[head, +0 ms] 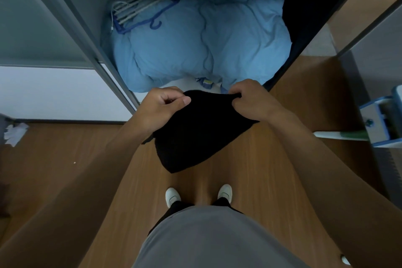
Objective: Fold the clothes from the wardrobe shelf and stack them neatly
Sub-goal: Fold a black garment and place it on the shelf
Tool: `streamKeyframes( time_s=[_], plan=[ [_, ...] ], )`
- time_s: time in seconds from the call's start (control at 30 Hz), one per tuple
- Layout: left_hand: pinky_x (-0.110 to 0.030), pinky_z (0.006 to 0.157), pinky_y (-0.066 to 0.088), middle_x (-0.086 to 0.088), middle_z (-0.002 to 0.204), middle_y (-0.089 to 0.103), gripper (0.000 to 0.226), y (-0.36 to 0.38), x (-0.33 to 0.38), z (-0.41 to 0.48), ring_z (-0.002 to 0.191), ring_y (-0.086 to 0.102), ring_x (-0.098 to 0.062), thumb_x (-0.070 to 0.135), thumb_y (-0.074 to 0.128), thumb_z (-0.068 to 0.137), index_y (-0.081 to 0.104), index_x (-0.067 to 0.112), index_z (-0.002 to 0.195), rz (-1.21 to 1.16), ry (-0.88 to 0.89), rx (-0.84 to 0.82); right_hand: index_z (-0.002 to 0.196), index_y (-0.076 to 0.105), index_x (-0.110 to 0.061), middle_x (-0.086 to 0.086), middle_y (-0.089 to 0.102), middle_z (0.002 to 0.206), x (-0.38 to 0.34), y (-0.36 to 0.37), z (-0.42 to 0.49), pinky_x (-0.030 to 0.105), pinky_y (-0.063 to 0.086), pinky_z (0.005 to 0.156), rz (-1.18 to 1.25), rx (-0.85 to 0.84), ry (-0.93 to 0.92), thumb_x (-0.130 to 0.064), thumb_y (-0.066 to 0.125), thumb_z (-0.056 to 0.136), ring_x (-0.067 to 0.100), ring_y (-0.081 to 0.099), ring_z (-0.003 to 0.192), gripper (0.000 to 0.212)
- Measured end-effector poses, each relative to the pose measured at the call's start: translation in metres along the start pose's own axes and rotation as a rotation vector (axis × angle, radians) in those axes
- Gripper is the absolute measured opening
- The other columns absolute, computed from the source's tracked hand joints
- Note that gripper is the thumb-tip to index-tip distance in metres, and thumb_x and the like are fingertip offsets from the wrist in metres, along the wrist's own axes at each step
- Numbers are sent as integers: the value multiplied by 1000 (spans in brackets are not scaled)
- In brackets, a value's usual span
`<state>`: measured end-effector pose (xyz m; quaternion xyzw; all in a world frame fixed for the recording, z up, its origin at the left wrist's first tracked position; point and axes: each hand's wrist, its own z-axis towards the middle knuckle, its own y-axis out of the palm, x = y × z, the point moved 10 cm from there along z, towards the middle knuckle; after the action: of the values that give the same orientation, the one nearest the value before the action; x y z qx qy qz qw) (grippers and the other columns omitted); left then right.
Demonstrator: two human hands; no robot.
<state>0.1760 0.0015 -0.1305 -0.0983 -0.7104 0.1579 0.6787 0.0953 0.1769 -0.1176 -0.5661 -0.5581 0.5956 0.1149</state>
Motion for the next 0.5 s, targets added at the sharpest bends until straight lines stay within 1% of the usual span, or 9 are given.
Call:
streamKeyframes(
  time_s=[0.07,0.13,0.2,0.27,0.3,0.33,0.4,0.43,0.5],
  plan=[
    [-22,70,50,-13,89,71,19,-5,-2,1,77,66,-15,15,62,97,74,3,88,-40,-15,27,56,55,-14,7,52,64,-3,-3,-3,28,36,57,253,62,18,9,44,81,12,48,62,35],
    [-21,69,49,-10,86,71,19,-8,-7,3,76,64,-11,16,61,98,73,6,89,-39,-44,31,50,48,-17,1,42,56,-5,-1,-5,27,28,51,441,65,45,-1,47,84,6,39,50,38],
    [-23,69,48,-5,82,69,18,-7,-8,5,75,63,-10,16,60,98,73,10,87,-6,-37,13,41,42,-26,-10,38,46,-12,8,-6,23,29,47,439,-19,52,-22,58,88,1,37,40,51],
    [-26,70,48,-2,82,69,18,-4,-6,8,75,63,-11,15,60,98,73,11,87,16,-12,-5,38,51,-28,-17,44,40,-20,15,-6,14,31,41,332,-81,55,-45,67,87,-2,45,36,54],
    [-27,70,48,0,82,70,17,-2,-5,9,76,64,-11,15,60,98,74,12,88,11,-4,-12,40,56,-29,-17,48,39,-23,15,-5,11,31,40,300,-82,44,-48,71,85,-3,48,37,52],
    [-25,70,48,4,81,70,17,-1,-5,9,76,64,-10,15,61,97,74,14,87,-5,1,-21,44,61,-29,-16,54,42,-27,10,-5,12,33,43,287,-62,25,-46,73,85,-2,52,40,46],
    [-21,71,48,10,81,69,17,2,-4,7,77,64,-8,14,62,96,74,20,86,-44,11,-49,65,74,-22,-6,68,58,-33,1,-3,17,41,50,283,-18,-17,-39,74,85,4,61,51,26],
    [-21,73,49,7,83,70,15,4,-5,5,79,64,-11,13,63,95,75,18,87,-57,16,-67,73,76,-16,-2,69,62,-36,-4,-3,19,41,53,277,-1,-39,-37,74,86,4,60,53,25],
    [-26,78,47,-6,89,69,10,11,-8,2,83,63,-19,9,65,93,75,6,91,-62,24,-110,72,74,-8,-1,61,59,-45,-10,-5,20,37,51,243,9,-87,-34,73,87,2,52,50,30]
  ],
)
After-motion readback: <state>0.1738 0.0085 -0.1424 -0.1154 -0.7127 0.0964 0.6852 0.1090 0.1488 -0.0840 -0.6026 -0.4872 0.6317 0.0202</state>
